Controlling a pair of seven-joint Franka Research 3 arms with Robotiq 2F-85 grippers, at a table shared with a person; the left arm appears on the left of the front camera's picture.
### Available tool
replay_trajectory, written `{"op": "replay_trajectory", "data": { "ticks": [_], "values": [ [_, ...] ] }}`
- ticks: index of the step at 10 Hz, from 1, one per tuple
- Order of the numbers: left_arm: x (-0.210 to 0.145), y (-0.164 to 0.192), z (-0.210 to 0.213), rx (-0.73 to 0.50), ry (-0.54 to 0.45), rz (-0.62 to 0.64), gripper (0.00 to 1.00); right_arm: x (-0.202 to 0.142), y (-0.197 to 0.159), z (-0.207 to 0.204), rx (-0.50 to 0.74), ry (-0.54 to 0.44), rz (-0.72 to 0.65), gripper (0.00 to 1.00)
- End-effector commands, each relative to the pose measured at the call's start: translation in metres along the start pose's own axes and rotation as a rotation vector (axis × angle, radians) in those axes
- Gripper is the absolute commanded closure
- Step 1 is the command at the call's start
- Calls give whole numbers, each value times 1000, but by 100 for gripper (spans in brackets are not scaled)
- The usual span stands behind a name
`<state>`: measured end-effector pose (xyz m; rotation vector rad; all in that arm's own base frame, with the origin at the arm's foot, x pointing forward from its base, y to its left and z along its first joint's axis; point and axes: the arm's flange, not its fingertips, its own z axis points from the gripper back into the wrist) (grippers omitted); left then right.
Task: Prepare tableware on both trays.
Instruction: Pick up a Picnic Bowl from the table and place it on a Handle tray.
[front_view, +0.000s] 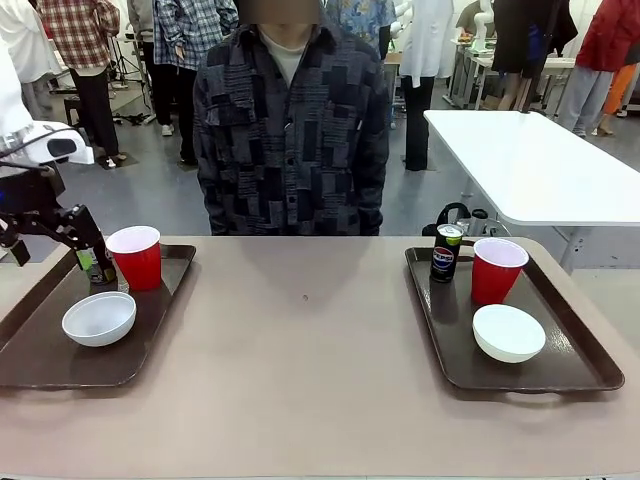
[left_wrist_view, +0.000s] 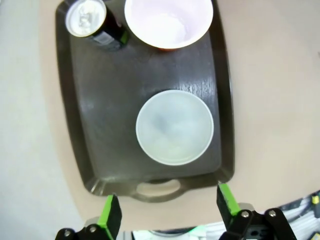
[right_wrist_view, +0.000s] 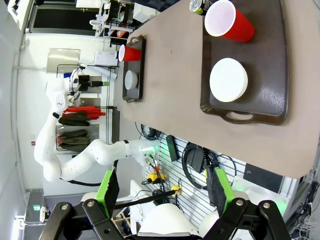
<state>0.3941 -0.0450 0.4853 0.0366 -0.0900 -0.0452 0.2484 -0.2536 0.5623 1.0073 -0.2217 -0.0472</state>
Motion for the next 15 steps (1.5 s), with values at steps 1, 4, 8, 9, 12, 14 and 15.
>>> {"op": "replay_trajectory", "data": {
  "ticks": [1, 4, 8, 9, 12, 14, 15],
  "values": [
    [-10, 1, 18, -1, -24, 74, 1, -1, 1, 1, 11, -3, 10, 3],
    [-4, 1, 11, -1, -14, 22, 1, -1, 1, 1, 11, -3, 10, 3],
    [-4, 1, 11, -1, -14, 22, 1, -1, 1, 1, 11, -3, 10, 3],
    [-4, 1, 11, -1, -14, 22, 1, -1, 1, 1, 11, -3, 10, 3],
    [11, 15, 28, -188, 89, 12, 0, 0, 0, 0, 0, 0, 0, 3],
    [21, 51, 22, -422, 131, -107, 0, -14, -33, 31, 110, -79, 2, 3],
    [19, 74, 21, -564, 144, -201, 0, -26, -49, 46, 143, -98, -11, 3]
  ]
}}
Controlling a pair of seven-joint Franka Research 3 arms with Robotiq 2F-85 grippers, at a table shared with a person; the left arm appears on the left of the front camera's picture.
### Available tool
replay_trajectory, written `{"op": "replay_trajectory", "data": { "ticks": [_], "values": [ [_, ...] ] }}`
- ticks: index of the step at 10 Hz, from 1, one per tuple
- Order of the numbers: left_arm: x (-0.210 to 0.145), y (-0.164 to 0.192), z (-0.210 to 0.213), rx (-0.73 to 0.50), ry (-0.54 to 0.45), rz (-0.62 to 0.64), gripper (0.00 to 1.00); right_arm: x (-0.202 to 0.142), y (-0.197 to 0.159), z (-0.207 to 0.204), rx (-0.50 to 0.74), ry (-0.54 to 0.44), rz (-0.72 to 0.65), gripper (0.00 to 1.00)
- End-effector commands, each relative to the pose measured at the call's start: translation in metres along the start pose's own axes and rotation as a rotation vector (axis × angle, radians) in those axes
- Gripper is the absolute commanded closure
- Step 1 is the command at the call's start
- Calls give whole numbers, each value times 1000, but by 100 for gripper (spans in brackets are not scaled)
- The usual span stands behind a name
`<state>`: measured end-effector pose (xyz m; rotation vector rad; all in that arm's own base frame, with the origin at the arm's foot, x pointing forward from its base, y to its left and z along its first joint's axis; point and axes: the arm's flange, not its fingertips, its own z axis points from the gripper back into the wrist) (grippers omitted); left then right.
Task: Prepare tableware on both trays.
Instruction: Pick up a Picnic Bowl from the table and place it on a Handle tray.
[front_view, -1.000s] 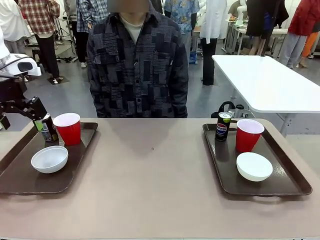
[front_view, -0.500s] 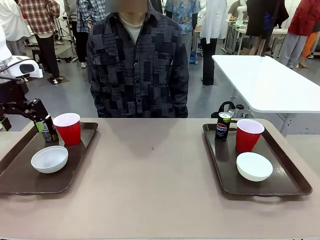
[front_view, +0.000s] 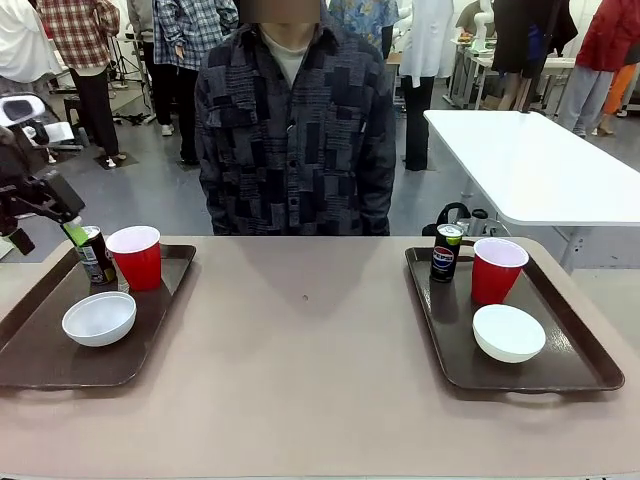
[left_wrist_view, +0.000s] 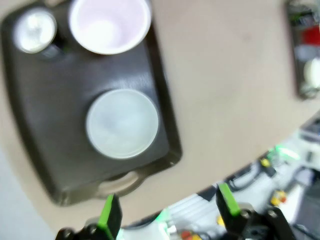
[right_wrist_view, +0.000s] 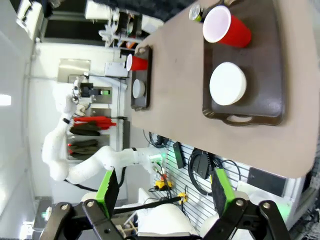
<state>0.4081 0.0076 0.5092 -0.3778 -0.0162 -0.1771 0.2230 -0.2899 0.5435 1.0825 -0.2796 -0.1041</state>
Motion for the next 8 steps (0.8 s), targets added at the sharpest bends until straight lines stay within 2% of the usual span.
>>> {"op": "replay_trajectory", "data": {
  "ticks": [1, 4, 6, 8],
  "values": [
    [-8, 39, 11, -235, 78, -119, 0, -15, -28, 42, 140, -47, 21, 3],
    [-25, 76, 10, -432, -32, -145, 0, -39, -61, 69, 291, -17, 16, 3],
    [-49, 107, 16, -574, -195, -17, 0, -43, -75, 63, 317, 9, 22, 3],
    [-67, 132, 18, -682, -258, 81, 0, -42, -80, 52, 303, 45, 14, 3]
  ]
}}
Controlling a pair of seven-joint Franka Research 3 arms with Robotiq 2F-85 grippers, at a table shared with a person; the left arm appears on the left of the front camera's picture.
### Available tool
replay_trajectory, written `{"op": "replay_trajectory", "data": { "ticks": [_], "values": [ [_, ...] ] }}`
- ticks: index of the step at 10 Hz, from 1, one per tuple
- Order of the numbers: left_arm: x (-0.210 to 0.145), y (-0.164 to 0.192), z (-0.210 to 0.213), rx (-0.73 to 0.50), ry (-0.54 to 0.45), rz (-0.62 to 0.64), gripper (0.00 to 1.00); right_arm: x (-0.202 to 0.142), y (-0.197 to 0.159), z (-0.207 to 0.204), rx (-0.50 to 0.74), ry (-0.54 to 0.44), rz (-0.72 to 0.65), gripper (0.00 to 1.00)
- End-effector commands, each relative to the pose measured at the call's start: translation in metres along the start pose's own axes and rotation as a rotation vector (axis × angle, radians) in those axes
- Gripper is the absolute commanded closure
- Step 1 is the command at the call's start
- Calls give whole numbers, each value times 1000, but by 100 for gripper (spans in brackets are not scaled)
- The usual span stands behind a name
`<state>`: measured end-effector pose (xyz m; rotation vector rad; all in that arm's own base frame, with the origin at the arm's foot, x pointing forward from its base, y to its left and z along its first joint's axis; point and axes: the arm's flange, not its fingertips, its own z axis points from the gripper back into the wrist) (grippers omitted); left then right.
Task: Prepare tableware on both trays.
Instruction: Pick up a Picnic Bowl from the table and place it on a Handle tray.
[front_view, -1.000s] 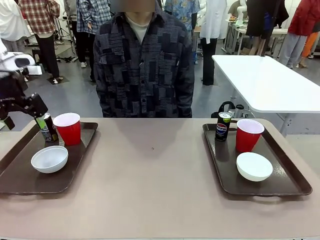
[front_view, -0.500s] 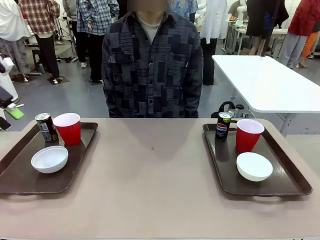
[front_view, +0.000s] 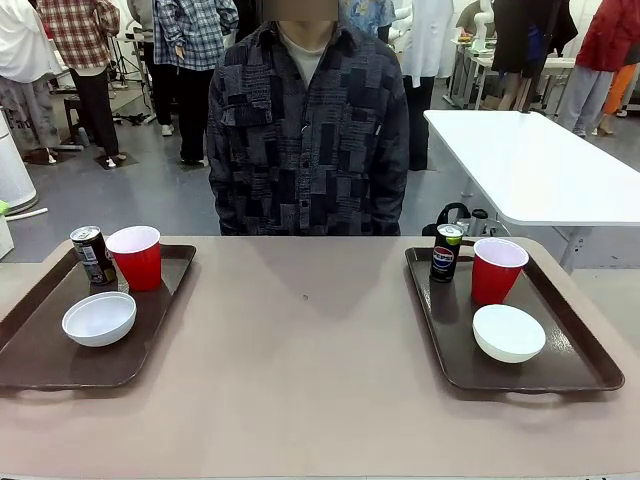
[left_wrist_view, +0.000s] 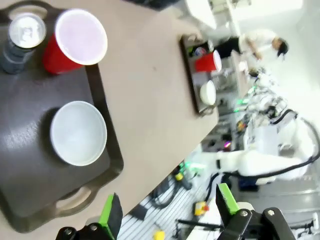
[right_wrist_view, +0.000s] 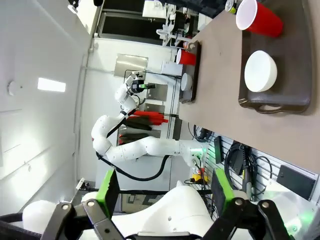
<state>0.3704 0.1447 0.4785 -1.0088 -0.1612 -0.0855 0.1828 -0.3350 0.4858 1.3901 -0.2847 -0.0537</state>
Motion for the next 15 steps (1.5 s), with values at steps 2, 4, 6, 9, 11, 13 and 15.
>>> {"op": "replay_trajectory", "data": {
  "ticks": [2, 4, 6, 9, 11, 13, 15],
  "values": [
    [-17, 14, 11, -120, -98, 70, 0, 4, -6, 20, -19, 50, 0, 3],
    [-28, 22, 22, -154, -154, 100, 0, 6, -7, 16, -33, 54, -3, 3],
    [-31, 26, 28, -154, -156, 119, 0, 9, -10, 16, -35, 45, -12, 3],
    [-32, 29, 28, -130, -146, 110, 0, 5, -5, 0, -22, 33, -20, 3],
    [-32, 29, 28, -130, -146, 110, 0, 5, -5, 0, -22, 33, -20, 3],
    [-32, 29, 28, -130, -146, 110, 0, 5, -5, 0, -22, 33, -20, 3],
    [-32, 29, 28, -130, -146, 110, 0, 5, -5, 0, -22, 33, -20, 3]
  ]
}}
